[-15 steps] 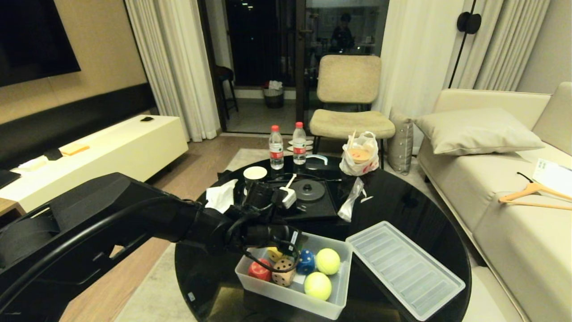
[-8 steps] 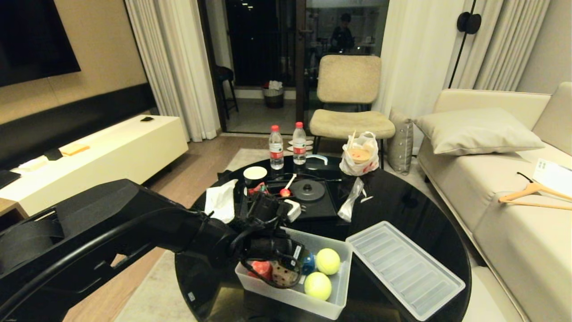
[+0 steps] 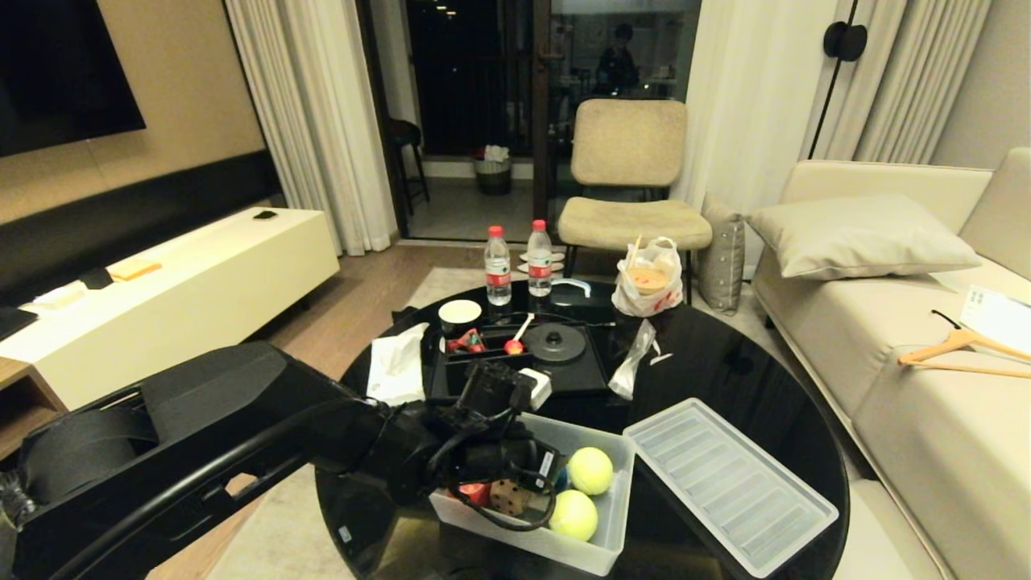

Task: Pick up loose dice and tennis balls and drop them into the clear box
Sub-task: Put the toys in the box

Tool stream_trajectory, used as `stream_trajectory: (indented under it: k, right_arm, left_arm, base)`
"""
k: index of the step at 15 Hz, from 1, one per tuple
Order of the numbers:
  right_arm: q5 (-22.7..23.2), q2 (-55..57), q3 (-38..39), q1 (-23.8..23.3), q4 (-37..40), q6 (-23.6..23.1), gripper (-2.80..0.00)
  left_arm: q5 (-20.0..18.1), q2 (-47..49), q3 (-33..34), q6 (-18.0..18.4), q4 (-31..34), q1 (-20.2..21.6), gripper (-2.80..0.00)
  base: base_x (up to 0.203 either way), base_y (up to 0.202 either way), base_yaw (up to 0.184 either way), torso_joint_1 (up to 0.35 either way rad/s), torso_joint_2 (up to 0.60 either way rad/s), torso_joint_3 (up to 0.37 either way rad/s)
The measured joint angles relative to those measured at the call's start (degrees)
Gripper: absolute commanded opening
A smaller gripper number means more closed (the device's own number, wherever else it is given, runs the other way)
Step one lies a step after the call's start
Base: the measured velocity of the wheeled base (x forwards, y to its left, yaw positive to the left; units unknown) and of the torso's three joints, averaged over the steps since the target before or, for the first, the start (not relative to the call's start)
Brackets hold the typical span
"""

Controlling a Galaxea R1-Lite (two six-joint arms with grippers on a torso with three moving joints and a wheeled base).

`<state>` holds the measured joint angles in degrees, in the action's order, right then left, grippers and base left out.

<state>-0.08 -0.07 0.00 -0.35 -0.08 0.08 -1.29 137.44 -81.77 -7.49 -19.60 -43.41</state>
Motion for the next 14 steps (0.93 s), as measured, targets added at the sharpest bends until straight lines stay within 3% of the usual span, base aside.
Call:
stream_trajectory:
  k: [14]
  right_arm:
    - [0.01,0.00,0.00,0.00,0.01,0.01,-2.80]
  left_arm:
    - [1.07,2.15,3.30,0.55,-3.25,-1.65,-2.80]
  base:
    - [0.000,0.000,0.000,0.000,0.00,0.000]
